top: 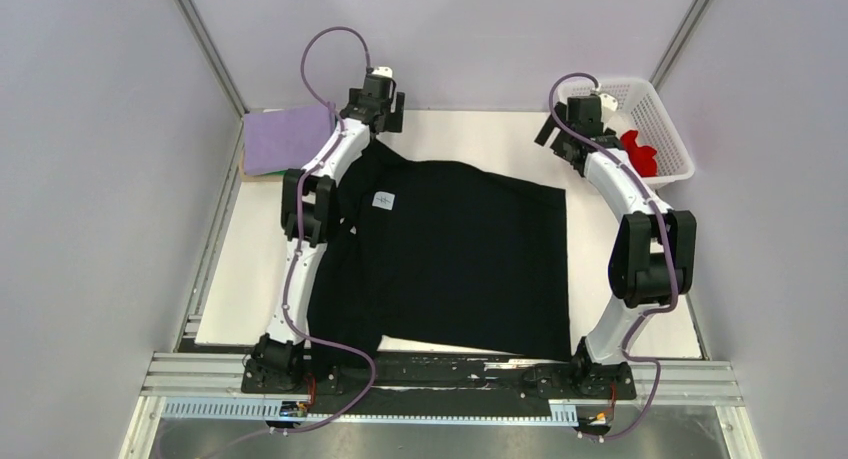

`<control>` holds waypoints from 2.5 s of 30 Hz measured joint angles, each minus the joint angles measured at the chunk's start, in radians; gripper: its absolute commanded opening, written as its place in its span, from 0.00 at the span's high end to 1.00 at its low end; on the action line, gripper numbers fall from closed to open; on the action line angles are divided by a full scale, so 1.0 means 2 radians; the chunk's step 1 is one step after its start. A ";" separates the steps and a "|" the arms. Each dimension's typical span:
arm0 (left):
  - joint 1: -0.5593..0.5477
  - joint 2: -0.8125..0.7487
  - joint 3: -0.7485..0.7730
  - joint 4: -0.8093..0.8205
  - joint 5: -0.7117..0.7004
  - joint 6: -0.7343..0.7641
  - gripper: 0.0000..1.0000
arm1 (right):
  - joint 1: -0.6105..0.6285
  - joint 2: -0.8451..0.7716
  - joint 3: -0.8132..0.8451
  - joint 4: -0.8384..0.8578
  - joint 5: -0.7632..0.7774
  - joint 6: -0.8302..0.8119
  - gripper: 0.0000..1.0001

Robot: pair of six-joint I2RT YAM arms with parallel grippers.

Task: Fold and stack the t-shirts
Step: Flatten out the tshirt

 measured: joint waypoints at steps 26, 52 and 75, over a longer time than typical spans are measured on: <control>0.000 -0.169 -0.335 0.066 0.206 -0.245 0.00 | 0.051 -0.046 -0.187 0.012 -0.128 0.015 0.00; 0.000 0.111 0.027 0.239 0.254 -0.364 0.00 | 0.028 -0.010 -0.188 0.027 -0.127 0.019 0.00; -0.046 0.125 0.106 0.306 0.165 -0.343 0.00 | 0.021 -0.076 -0.204 0.009 -0.111 0.019 0.00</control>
